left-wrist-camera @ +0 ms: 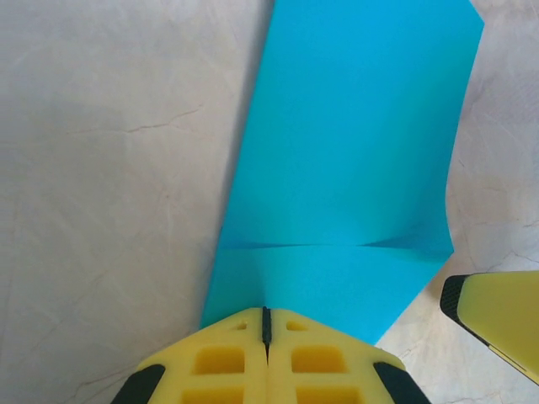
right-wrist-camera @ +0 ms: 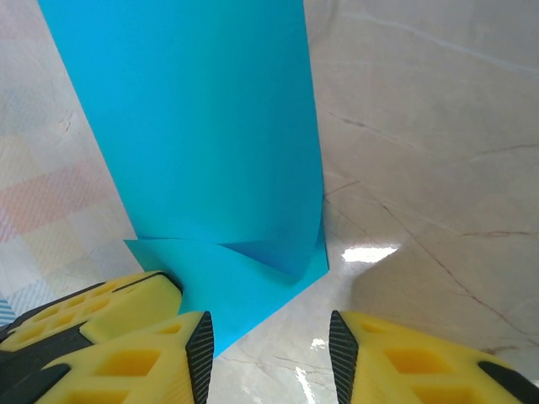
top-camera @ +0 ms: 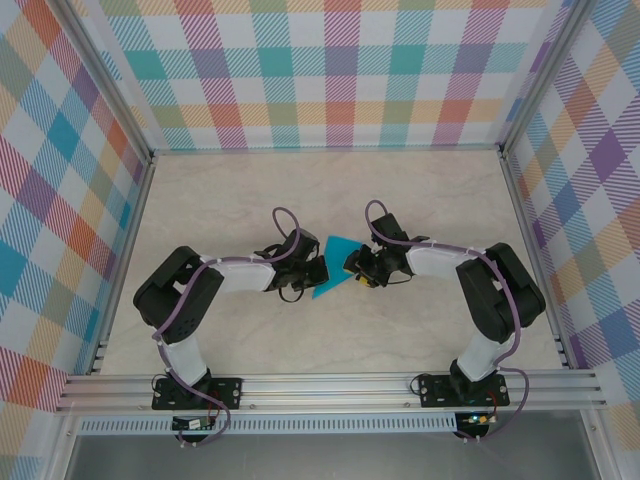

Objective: Fold a paper plane with a square sheet of paper (pick it up from the middle)
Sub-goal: Fourth fold the wing at the center of the table.

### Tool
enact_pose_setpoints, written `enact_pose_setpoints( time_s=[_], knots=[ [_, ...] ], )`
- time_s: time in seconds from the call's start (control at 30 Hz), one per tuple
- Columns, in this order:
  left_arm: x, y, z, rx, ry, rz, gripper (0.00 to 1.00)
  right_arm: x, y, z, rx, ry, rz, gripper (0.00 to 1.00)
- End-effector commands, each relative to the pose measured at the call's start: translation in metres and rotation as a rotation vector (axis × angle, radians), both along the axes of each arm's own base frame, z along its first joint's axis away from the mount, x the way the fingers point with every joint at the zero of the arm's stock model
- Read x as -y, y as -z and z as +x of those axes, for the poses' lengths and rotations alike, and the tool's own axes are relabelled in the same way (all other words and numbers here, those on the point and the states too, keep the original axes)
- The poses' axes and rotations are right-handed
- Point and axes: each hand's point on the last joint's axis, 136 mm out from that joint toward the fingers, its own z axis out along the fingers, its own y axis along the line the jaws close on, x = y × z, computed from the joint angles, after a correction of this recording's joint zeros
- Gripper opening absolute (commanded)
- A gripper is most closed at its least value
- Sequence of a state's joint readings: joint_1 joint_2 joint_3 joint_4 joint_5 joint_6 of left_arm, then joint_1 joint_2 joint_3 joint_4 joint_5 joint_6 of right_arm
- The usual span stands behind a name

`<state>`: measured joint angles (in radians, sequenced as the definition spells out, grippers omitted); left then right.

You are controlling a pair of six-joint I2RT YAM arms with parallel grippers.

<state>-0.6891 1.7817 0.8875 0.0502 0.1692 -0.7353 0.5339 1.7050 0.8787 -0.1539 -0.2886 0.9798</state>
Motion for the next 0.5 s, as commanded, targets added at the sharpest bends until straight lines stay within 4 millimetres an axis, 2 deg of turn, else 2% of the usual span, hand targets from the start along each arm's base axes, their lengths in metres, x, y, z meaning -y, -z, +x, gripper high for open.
enact_pose_setpoints(
  time_s=[0.0, 0.47],
  knots=[
    [-0.010, 0.006, 0.005, -0.004, -0.021, 0.058, 0.00, -0.006, -0.004, 0.004, 0.002, -0.003, 0.021, 0.43],
    [-0.015, 0.012, 0.002, -0.017, -0.033, 0.063, 0.00, -0.018, -0.008, 0.013, 0.005, -0.013, 0.066, 0.37]
  ],
)
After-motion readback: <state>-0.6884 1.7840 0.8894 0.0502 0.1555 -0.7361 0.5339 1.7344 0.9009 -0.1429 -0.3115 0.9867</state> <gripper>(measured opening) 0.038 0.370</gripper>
